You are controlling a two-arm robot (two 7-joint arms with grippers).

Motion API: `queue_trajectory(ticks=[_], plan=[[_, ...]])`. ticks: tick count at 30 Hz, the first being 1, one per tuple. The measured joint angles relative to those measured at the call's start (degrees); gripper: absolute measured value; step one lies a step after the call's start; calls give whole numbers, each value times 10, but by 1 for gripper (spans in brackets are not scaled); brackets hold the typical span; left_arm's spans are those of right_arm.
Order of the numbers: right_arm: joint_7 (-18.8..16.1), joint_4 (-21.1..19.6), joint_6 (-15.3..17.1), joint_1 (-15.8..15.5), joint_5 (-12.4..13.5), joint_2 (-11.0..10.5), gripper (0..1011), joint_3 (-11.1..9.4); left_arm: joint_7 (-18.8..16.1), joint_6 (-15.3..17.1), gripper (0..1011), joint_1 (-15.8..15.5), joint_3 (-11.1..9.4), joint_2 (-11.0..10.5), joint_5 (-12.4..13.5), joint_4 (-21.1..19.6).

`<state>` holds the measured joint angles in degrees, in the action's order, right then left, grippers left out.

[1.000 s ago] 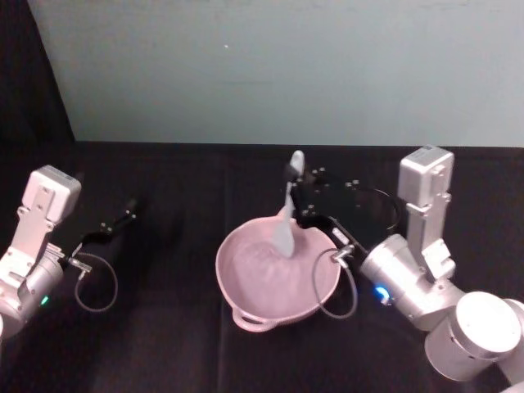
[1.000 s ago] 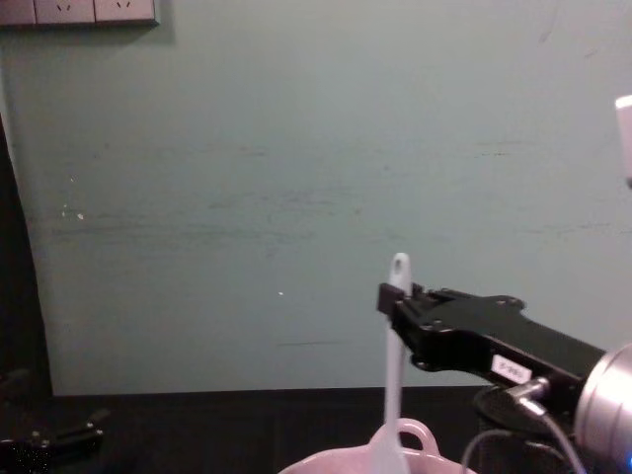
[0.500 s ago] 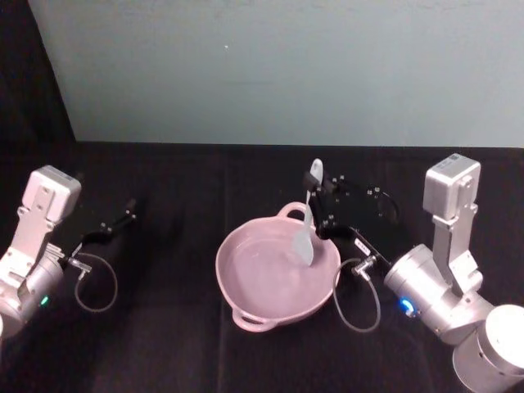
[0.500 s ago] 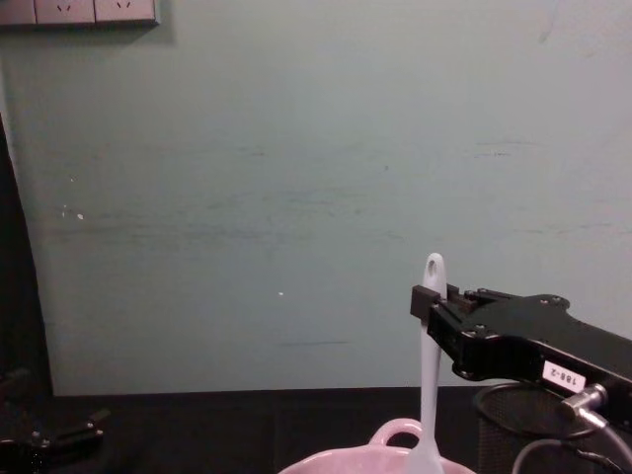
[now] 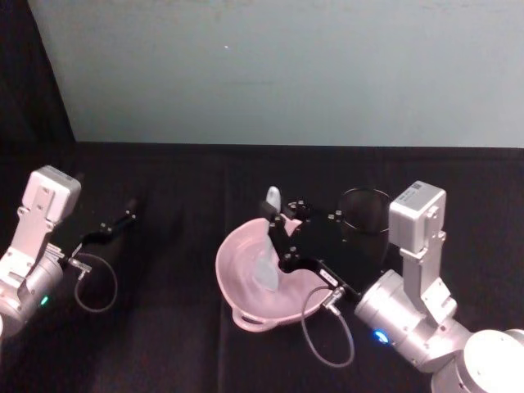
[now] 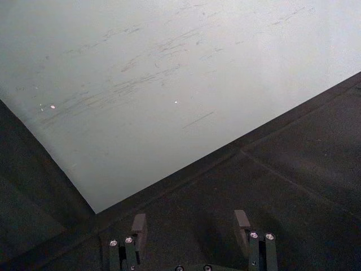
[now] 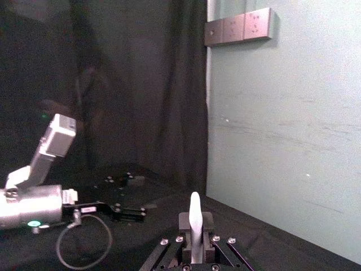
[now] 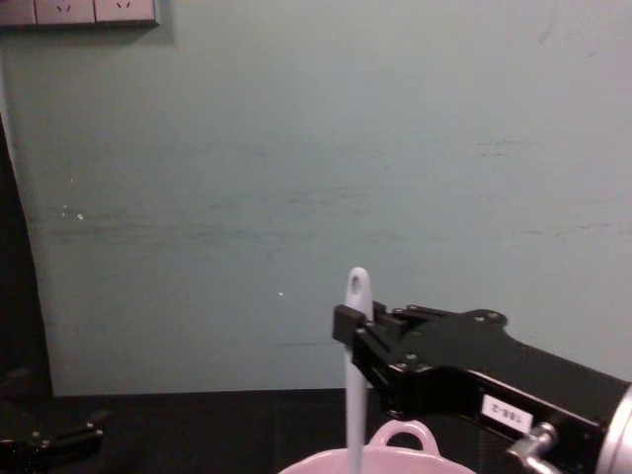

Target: Use the one hand to pick up the spoon and stir the clear water in the bowl.

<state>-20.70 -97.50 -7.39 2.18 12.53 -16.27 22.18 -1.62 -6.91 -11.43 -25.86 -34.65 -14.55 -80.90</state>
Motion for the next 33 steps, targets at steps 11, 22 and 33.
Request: queue_trajectory(ticks=[11, 22, 33], plan=[[-4, 33, -9, 24, 6, 28, 118, 19, 0, 0, 1005, 0, 0, 0, 0, 0], [6, 96, -14, 61, 25, 49, 118, 0, 0, 0, 1005, 0, 0, 0, 0, 0], [22, 115, -17, 70, 25, 39, 118, -36, 0, 0, 1005, 0, 0, 0, 0, 0]])
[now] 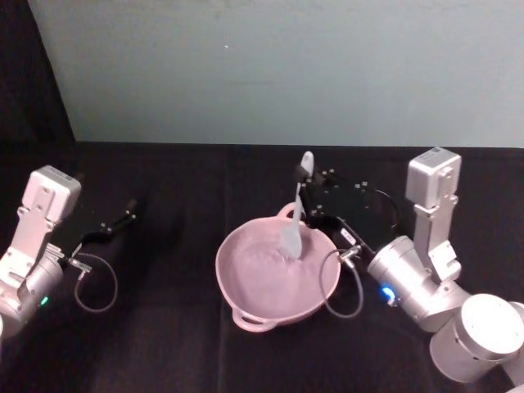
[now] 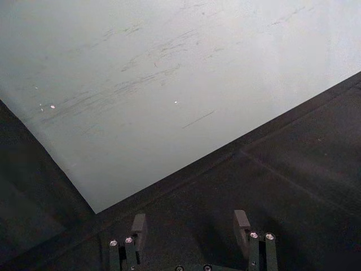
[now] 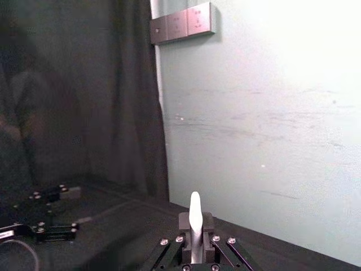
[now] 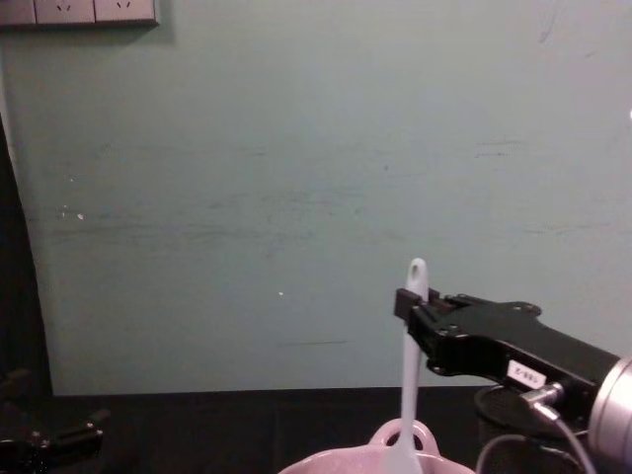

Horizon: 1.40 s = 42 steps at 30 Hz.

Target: Use the one hand to pick up the spoon and stir the clear water in the bowl.

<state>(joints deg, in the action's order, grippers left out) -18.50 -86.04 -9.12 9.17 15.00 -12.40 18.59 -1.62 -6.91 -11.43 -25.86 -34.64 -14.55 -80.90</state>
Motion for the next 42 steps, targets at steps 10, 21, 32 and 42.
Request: queue_trajectory(ticks=[10, 21, 32, 42], plan=[[-1, -28, 5, -15, -3, -15, 118, -8, 0, 0, 1005, 0, 0, 0, 0, 0], [-21, -70, 16, -46, -14, -26, 118, 23, 0, 0, 1005, 0, 0, 0, 0, 0], [-26, -86, 15, -56, -13, -15, 118, 48, 0, 0, 1005, 0, 0, 0, 0, 0], [-24, -104, 14, -52, -3, -13, 118, 45, 0, 0, 1005, 0, 0, 0, 0, 0]])
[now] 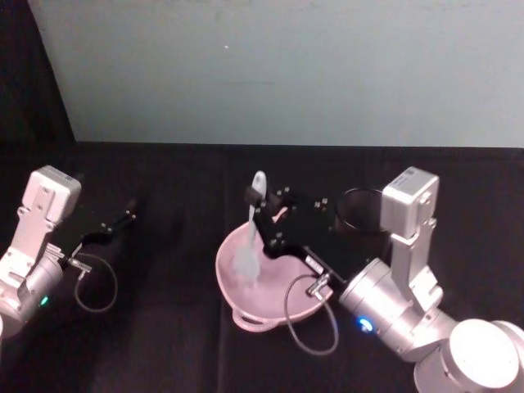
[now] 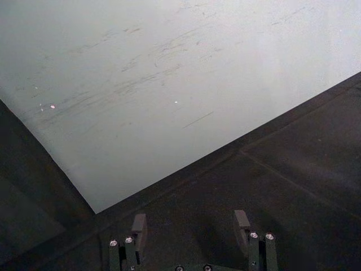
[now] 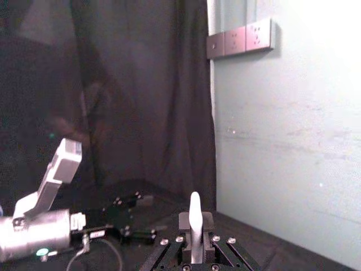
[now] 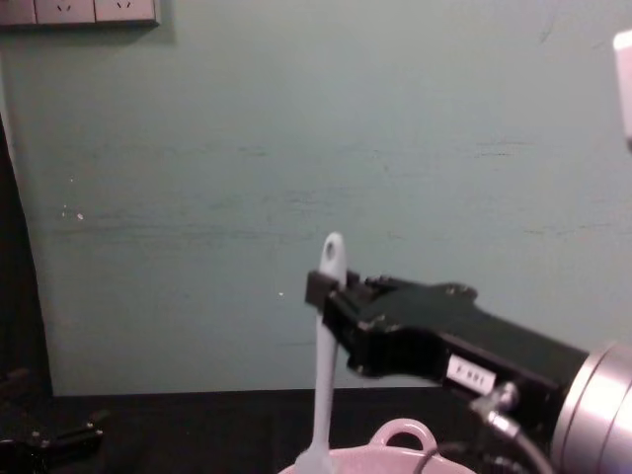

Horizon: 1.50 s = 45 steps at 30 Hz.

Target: Use the one hand to pick up the spoon and stir the clear water in the bowl.

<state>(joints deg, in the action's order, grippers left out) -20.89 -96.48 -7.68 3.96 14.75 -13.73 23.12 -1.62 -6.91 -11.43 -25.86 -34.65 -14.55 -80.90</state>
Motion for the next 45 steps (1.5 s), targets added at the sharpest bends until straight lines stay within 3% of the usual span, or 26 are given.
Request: queue_trajectory(ticks=[7, 19, 28, 35, 45], plan=[[1, -21, 19, 7, 27, -8, 118, -23, 0, 0, 1005, 0, 0, 0, 0, 0], [24, -47, 55, 13, 97, -38, 118, -102, 0, 0, 1005, 0, 0, 0, 0, 0], [33, -38, 70, 14, 145, -55, 118, -144, 0, 0, 1005, 0, 0, 0, 0, 0], [37, -30, 72, 14, 160, -62, 118, -152, 0, 0, 1005, 0, 0, 0, 0, 0], [44, -12, 83, 20, 170, -67, 118, -149, 0, 0, 1005, 0, 0, 0, 0, 0]])
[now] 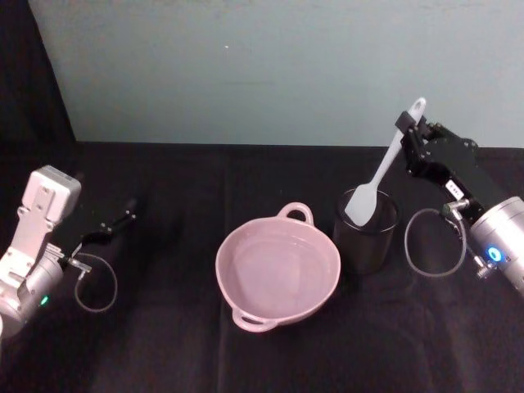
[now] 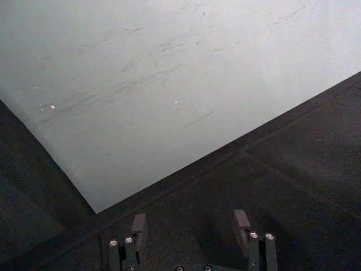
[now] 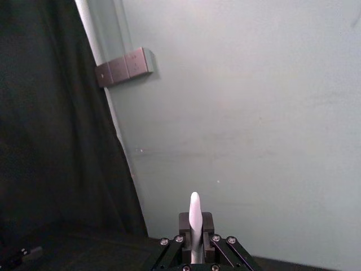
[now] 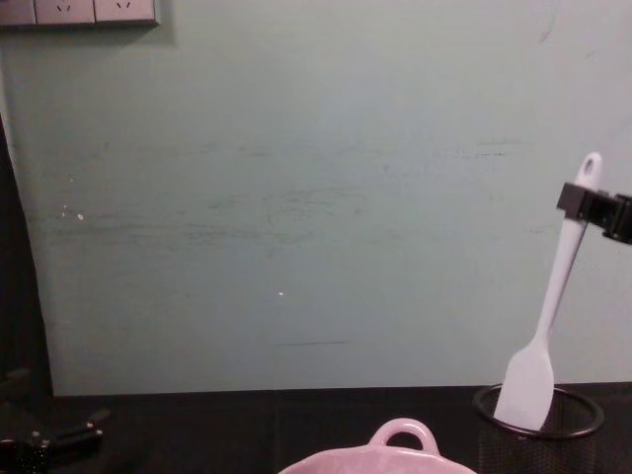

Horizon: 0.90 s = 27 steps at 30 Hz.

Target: Use the one hand to pick up the spoon and stir the clear water in the bowl.

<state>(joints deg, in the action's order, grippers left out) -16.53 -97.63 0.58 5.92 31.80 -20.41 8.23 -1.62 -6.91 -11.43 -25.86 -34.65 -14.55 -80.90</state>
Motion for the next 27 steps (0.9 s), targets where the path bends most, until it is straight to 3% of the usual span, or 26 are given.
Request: queue_trajectory(ticks=[14, 27], plan=[[-6, 57, 39, 19, 44, -6, 118, 12, 0, 0, 1005, 0, 0, 0, 0, 0], [-15, 102, 48, 31, 88, -11, 118, 20, 0, 0, 1005, 0, 0, 0, 0, 0]])
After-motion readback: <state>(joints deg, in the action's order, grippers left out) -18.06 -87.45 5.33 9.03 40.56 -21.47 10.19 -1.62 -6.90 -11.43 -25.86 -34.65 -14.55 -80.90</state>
